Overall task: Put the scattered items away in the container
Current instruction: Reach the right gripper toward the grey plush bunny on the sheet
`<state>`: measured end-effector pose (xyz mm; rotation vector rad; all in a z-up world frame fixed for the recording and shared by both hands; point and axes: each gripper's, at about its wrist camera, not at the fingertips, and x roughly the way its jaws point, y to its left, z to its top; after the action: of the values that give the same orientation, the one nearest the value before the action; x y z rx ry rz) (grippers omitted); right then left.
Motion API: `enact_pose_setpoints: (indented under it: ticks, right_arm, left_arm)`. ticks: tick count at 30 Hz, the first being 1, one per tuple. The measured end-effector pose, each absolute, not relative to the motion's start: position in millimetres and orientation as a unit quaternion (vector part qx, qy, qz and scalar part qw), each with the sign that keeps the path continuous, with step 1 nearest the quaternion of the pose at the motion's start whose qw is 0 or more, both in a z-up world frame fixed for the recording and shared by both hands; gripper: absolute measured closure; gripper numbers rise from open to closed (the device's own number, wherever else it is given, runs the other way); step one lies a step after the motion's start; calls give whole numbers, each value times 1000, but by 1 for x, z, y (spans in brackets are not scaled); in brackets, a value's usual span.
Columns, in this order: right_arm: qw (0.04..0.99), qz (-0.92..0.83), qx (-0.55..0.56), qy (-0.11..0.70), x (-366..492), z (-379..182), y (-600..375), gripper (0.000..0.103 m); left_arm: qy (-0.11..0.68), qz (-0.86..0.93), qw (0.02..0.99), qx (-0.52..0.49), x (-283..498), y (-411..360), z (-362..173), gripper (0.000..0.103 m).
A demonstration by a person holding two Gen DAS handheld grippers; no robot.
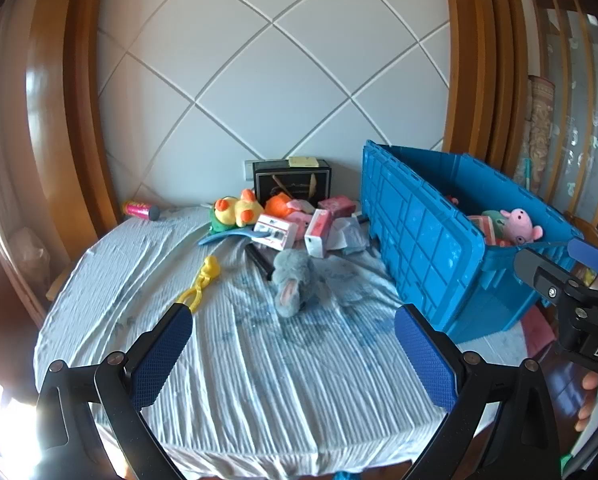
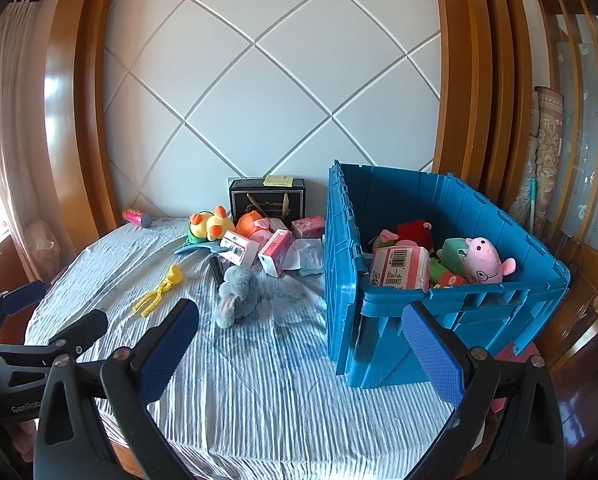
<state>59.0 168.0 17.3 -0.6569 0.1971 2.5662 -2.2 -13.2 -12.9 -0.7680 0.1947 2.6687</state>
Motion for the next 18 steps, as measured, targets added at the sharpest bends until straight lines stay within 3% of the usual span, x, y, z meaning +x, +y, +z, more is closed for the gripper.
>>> enact_pose_setpoints:
  ticks: [10,18]
  right_arm:
    - [233,933,-265,74,27,1,161,0]
    - [175,935,-299,79,-64,-34,173,0]
  left_arm:
    - [78,932,202,-292,-28,-23,-34,1]
    - [58,915,142,-374,-121,-34,-88,1]
